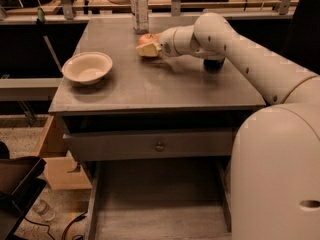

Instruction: Pick apple from middle drawer and place on counter

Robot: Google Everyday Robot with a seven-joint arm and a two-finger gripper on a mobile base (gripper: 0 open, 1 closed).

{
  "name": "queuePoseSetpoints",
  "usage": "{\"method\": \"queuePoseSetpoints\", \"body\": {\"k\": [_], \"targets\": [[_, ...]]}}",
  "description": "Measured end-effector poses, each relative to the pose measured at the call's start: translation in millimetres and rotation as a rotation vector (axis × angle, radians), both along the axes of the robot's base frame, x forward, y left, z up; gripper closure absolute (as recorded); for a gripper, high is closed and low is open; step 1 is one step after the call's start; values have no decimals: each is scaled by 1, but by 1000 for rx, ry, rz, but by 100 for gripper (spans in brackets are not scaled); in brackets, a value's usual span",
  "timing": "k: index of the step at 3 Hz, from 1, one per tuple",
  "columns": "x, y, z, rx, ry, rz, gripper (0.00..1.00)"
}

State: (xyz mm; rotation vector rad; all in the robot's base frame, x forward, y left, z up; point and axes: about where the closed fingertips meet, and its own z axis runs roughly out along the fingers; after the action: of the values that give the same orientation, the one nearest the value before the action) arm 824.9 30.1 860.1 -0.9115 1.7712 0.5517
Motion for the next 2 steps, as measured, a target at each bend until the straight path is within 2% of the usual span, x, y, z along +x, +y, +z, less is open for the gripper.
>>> {"method": "queuePoseSetpoints", "body": {"k": [1,2], "targets": [[0,3,-2,0,2,4,13],[0,6,-3,1,4,8,0]]}}
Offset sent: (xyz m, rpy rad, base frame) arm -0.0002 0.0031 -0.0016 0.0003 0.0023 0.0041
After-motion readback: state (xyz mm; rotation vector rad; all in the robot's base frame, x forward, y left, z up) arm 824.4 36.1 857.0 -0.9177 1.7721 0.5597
